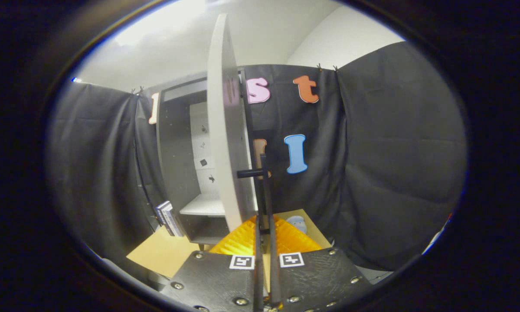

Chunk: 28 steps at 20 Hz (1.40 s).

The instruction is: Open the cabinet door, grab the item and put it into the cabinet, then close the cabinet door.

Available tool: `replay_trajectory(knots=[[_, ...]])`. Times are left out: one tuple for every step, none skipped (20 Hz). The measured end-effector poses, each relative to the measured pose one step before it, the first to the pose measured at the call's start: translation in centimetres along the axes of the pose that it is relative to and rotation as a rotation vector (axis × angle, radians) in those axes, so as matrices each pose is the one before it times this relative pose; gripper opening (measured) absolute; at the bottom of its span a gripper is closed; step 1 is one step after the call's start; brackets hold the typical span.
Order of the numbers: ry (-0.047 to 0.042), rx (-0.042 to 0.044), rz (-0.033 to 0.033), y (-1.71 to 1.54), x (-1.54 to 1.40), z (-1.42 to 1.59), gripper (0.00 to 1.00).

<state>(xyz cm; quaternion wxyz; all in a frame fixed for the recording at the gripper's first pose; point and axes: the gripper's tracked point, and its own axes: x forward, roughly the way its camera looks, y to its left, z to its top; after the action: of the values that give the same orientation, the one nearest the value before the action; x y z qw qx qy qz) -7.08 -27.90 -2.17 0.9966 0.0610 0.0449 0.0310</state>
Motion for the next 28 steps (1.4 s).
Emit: replay_trajectory(knots=[[-0.00075, 0.0012, 0.00218, 0.723, -0.661, -0.156, 0.07], [0.00193, -0.00039, 0.00582, 1.056, -0.521, -0.194, 0.07], [0.00667, -0.00104, 0.01119, 1.284, -0.416, -0.477, 0.07], [0.0078, -0.00355, 0.00971, 1.344, -0.237, -0.561, 0.07], [0.01268, -0.00676, 0.00608, 1.199, 0.326, -0.792, 0.07], [0.0175, -0.01023, 0.01359, 1.468, 0.148, -0.86, 0.08], [0.014, -0.01298, 0.00351, 1.4, 0.406, -0.918, 0.12], [0.01393, -0.00323, 0.02186, 1.613, 0.509, -0.576, 0.13], [0.00855, 0.00951, 0.02994, 1.805, 0.752, -0.821, 0.2], [0.00678, 0.01491, 0.03463, 1.926, 0.872, -0.696, 0.2], [0.01415, 0.00793, 0.02507, 1.43, 0.957, -1.203, 0.25], [0.02001, 0.00133, 0.01312, 0.995, 0.879, -1.129, 0.3], [0.01897, 0.00173, 0.01087, 0.864, 1.228, -1.308, 0.35], [0.02182, -0.00241, 0.00799, 0.889, 1.235, -1.324, 0.4], [0.02183, -0.00049, 0.00647, 0.82, 1.265, -1.355, 0.47], [0.01988, 0.00458, 0.01243, 0.973, 1.188, -1.126, 0.53], [0.01712, 0.00652, 0.01687, 1.182, 1.096, -1.058, 0.6], [0.01866, 0.00736, 0.01264, 0.86, 1.138, -1.099, 0.67], [0.02422, 0.00813, 0.01274, 0.719, 1.376, -1.374, 0.74], [0.02247, 0.00489, 0.00974, 0.617, 1.164, -1.149, 0.75], [0.02013, 0.00306, 0.01269, 0.343, 1.221, -1.171, 0.78], [0.02603, 0.00178, 0.00746, 0.545, 1.168, -1.047, 0.81], [0.02266, -0.00196, 0.00236, 0.487, 1.343, -1.222, 0.84], [0.01728, -0.00583, 0.00056, 0.299, 1.366, -1.112, 0.84], [0.01862, -0.00094, 0.00414, 0.425, 1.404, -1.024, 0.84], [0.02227, 0.00006, 0.00137, 0.247, 1.323, -1.098, 0.85], [0.01776, -0.00199, 0.00074, 0.188, 1.245, -1.077, 0.86], [0.02174, -0.00418, -0.0002, 0.117, 1.311, -0.999, 0.86]])
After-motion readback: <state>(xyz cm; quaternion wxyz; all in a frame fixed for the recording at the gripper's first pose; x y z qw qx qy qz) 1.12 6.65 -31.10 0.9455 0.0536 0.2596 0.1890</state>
